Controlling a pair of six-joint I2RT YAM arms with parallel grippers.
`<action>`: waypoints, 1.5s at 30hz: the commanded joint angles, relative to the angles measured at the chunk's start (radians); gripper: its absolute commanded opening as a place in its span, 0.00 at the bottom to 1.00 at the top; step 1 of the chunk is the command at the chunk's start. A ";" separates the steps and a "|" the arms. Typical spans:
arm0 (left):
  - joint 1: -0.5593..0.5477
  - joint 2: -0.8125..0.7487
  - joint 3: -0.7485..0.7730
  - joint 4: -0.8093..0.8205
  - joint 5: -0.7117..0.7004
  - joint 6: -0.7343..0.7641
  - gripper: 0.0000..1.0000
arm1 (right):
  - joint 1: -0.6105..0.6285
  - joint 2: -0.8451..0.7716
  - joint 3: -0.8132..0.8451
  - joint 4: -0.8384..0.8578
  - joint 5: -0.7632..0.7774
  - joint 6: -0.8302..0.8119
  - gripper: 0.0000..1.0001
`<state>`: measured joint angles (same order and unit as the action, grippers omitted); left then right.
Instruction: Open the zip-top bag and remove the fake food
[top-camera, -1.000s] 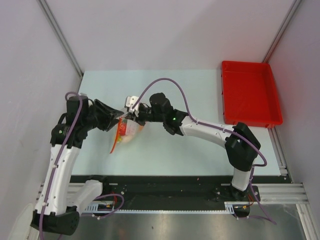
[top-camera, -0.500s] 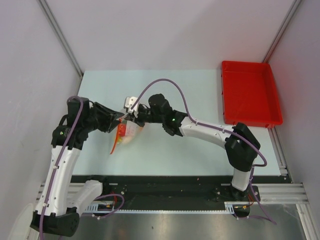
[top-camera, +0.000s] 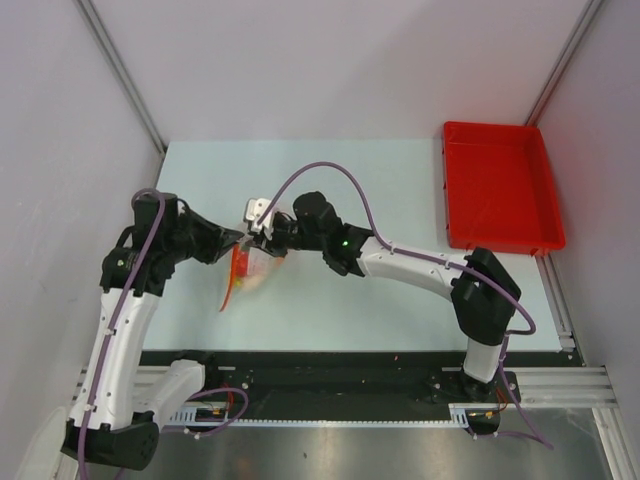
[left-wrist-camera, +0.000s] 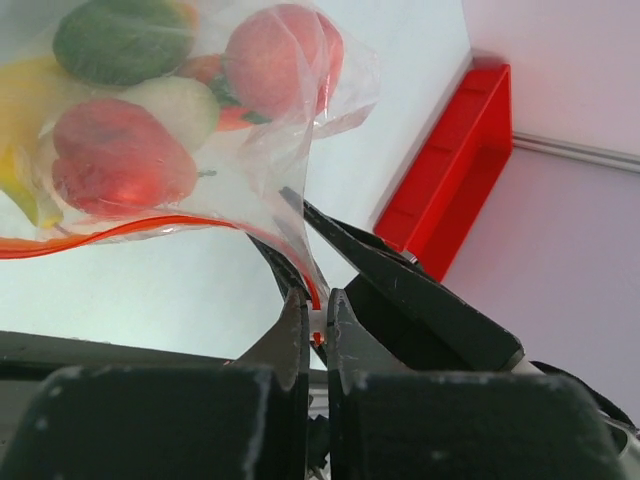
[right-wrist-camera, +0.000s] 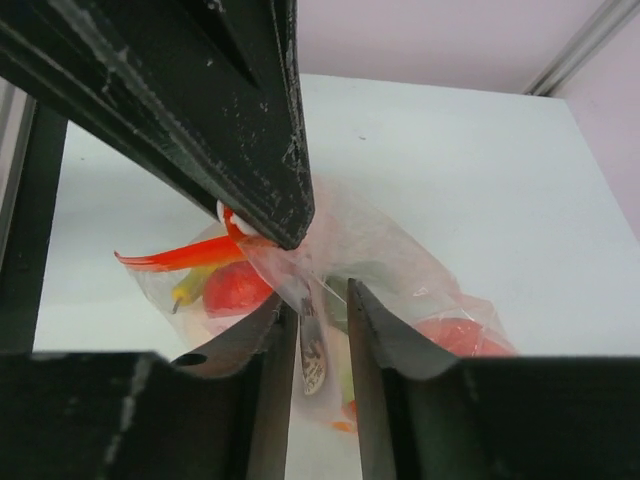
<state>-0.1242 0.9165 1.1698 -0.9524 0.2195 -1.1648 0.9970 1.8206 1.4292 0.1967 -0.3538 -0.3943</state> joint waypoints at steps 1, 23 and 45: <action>-0.005 -0.008 0.080 -0.092 -0.031 -0.021 0.00 | 0.029 -0.075 0.034 0.032 0.019 -0.034 0.32; -0.005 -0.027 0.074 -0.293 -0.201 -0.186 0.00 | 0.104 -0.095 0.097 -0.051 0.234 -0.054 0.00; 0.009 -0.077 -0.093 -0.211 -0.230 -0.257 0.00 | 0.069 -0.308 -0.124 0.257 0.270 0.058 0.00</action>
<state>-0.1410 0.8371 1.1179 -1.0672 0.1642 -1.2507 1.1275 1.6711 1.3022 0.2249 -0.1425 -0.3710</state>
